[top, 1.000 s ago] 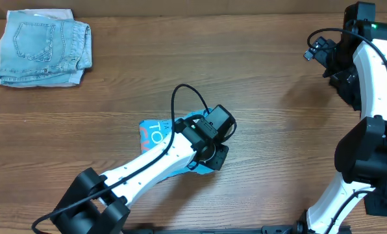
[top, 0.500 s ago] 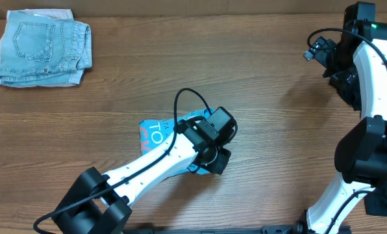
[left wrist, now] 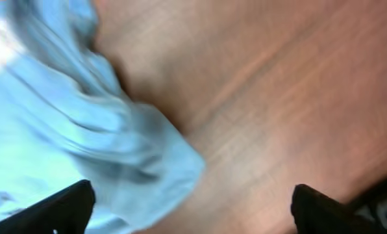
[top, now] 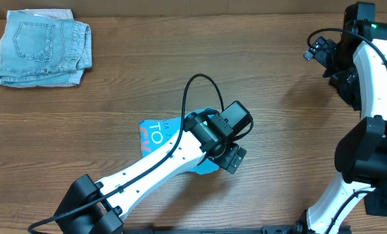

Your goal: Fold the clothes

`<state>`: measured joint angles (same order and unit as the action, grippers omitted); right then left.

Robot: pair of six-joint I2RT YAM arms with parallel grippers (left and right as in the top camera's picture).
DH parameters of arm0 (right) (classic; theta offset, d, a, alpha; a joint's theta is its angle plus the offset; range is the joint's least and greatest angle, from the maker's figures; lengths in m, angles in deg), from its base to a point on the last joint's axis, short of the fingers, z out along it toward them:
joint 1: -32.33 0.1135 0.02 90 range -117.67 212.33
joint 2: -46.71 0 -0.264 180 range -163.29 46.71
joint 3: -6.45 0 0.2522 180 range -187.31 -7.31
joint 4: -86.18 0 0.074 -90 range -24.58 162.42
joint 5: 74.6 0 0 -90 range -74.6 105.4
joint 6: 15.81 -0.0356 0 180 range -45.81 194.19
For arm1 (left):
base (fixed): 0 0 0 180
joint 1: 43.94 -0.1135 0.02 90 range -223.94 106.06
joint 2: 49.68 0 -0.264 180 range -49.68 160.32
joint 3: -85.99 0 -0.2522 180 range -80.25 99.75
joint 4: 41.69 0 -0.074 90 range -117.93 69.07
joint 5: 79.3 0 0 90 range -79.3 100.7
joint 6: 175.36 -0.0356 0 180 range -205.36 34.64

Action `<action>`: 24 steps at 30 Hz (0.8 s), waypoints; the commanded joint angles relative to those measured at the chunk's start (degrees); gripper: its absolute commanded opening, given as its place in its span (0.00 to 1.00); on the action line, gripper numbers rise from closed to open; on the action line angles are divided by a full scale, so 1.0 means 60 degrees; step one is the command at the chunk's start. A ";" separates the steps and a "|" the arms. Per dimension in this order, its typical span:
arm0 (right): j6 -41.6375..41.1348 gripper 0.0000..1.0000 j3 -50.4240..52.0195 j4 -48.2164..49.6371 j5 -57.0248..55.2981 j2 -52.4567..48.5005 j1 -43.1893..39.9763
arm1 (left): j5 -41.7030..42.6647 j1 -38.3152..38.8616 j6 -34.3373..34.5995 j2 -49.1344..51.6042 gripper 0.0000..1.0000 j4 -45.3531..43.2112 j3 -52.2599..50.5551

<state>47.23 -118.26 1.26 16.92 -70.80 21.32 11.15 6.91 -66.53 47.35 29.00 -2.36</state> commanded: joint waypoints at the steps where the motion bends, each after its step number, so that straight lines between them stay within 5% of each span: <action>1: 0.0033 1.00 -0.0146 0.0040 0.0015 0.0299 -0.0036 | -0.0561 -0.0171 -0.0353 0.0215 1.00 -0.0095 0.0036; 9: 0.0033 1.00 -0.0146 0.0040 0.0015 0.0299 -0.0036 | 0.0933 -0.0135 -0.0350 0.1851 0.92 -0.0616 0.0040; 18: 0.0033 1.00 -0.0146 0.0040 0.0015 0.0295 -0.0036 | 0.1111 -0.0131 -0.0244 0.1982 0.06 -0.0310 0.0637; 24: 0.0033 1.00 -0.0146 0.0040 0.0015 0.0299 -0.0036 | 0.1144 -0.0069 -0.0270 0.1982 0.04 0.0470 0.1377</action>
<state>47.23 -118.26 1.26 16.92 -70.80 21.32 16.54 5.95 -67.76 59.88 30.31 3.43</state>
